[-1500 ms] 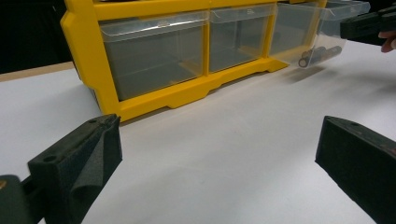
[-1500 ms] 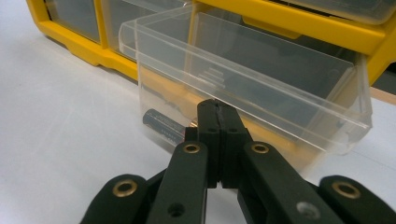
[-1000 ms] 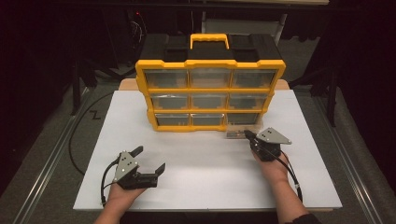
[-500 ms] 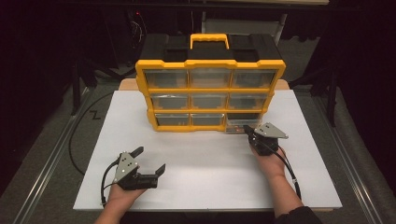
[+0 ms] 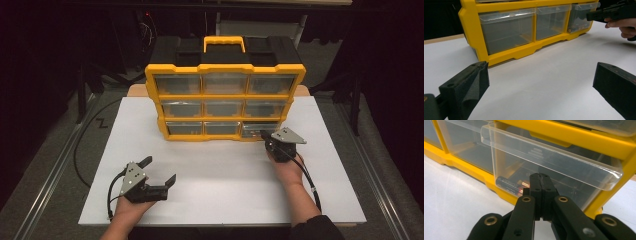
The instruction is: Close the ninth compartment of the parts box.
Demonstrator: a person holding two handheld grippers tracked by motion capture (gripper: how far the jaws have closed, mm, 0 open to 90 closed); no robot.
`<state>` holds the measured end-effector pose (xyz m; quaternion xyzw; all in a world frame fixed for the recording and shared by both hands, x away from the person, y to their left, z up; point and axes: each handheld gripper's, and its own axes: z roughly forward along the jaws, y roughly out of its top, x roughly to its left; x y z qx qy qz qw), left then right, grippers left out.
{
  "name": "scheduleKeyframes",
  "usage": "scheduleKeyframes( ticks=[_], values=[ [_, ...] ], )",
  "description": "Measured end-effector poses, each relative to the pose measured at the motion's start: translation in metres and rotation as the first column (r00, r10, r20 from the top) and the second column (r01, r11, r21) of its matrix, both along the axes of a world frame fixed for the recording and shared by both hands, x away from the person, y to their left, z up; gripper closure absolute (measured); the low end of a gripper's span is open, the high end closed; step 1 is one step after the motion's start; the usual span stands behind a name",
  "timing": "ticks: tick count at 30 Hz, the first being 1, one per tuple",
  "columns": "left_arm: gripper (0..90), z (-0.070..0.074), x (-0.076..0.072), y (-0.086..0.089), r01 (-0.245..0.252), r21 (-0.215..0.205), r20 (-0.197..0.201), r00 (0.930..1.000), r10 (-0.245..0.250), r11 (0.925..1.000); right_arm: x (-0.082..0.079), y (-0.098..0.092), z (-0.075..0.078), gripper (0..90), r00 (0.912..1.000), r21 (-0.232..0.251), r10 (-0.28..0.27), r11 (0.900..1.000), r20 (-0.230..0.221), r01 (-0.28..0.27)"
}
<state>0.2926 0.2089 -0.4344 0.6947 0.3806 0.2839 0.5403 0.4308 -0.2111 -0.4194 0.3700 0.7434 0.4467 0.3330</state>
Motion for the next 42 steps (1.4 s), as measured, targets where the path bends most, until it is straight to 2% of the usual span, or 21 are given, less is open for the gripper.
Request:
scheduleKeyframes(
  ticks=[7, 17, 31, 39, 42],
  values=[
    [1.1, 0.0, 0.0, 0.001, 0.003, 0.004, -0.001, 1.0, -0.003, 1.0, 0.006, 0.002, 0.0, 90.0, 0.9998, 0.0, -0.018, 1.0, 0.0, 0.018],
    [1.1, 0.0, 0.0, 0.001, 0.002, 0.007, -0.003, 1.0, -0.002, 1.0, 0.014, 0.003, 0.001, 90.0, 0.9992, 0.026, -0.04, 0.999, -0.007, 0.04],
    [1.1, 0.0, 0.0, 0.002, -0.001, 0.005, -0.002, 1.0, 0.001, 1.0, 0.012, 0.004, 0.002, 89.9, 0.9993, 0.027, -0.036, 0.999, -0.01, 0.037],
    [1.2, 0.0, 0.002, 0.003, -0.011, 0.009, -0.01, 0.9999, 0.011, 0.9999, 0.003, 0.003, 0.007, 81.4, 0.9999, 0.023, -0.007, 1.0, -0.008, 0.007],
    [1.2, 0.0, 0.002, 0.004, -0.018, 0.011, -0.016, 0.9997, 0.018, 0.9998, -0.001, 0.003, 0.008, 75.5, 0.9999, 0.025, 0.004, 1.0, -0.013, -0.004]
  ],
)
